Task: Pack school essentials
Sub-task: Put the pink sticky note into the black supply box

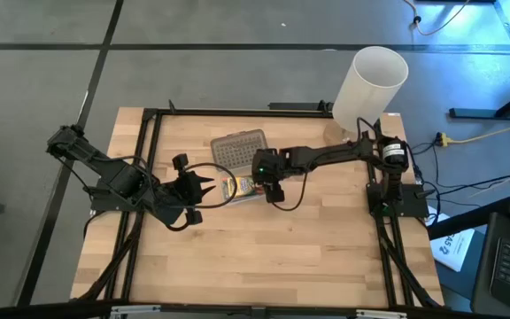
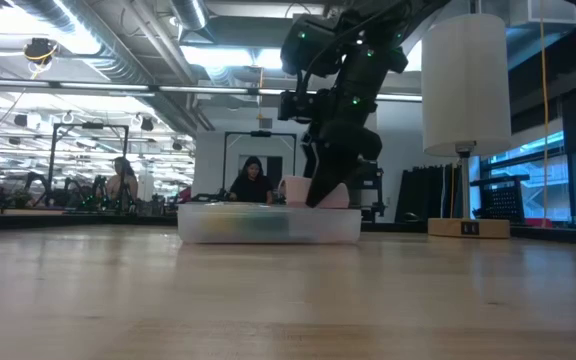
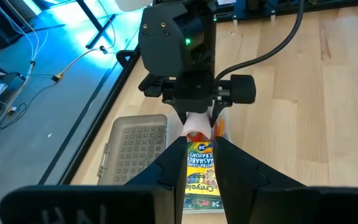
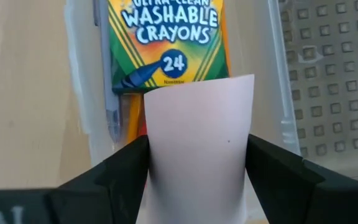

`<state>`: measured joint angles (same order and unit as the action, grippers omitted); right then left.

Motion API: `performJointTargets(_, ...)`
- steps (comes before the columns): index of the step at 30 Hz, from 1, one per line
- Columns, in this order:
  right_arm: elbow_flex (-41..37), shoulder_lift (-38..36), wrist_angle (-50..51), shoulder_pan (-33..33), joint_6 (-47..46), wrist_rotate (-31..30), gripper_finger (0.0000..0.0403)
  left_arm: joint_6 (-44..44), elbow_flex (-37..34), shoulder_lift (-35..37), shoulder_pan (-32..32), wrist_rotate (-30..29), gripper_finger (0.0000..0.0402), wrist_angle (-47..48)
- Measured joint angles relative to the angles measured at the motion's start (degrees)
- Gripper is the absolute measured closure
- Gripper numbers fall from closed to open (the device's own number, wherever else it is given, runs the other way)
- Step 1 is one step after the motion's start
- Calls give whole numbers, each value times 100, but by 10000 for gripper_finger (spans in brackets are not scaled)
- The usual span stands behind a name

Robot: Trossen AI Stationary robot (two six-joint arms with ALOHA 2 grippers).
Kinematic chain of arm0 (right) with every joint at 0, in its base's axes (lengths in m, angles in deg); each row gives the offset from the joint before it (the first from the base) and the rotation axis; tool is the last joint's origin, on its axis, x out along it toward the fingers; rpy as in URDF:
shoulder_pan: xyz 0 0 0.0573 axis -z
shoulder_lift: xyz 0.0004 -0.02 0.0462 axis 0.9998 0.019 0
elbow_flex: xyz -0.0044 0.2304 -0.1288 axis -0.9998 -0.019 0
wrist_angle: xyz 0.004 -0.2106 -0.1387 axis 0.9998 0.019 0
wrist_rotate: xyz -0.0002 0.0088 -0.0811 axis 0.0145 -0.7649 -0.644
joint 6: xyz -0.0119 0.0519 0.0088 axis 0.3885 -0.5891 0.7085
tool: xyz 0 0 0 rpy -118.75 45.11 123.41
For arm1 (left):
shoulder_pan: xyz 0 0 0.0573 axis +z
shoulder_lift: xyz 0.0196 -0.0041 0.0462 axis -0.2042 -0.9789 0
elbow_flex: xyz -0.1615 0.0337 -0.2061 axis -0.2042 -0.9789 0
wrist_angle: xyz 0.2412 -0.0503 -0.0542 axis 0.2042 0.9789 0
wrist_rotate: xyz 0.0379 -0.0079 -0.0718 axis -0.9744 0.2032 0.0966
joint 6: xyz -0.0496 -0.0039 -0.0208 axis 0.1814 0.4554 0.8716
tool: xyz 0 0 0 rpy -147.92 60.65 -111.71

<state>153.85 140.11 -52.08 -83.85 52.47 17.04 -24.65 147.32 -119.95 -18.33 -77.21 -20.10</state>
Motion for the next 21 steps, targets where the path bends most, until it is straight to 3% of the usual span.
performJointTargets(4,0,0,-16,71,-13,325,148,0,0,0,0,0,331,0)
performJointTargets(21,0,2,94,260,-178,363,141,0,0,0,0,0,331,-2)
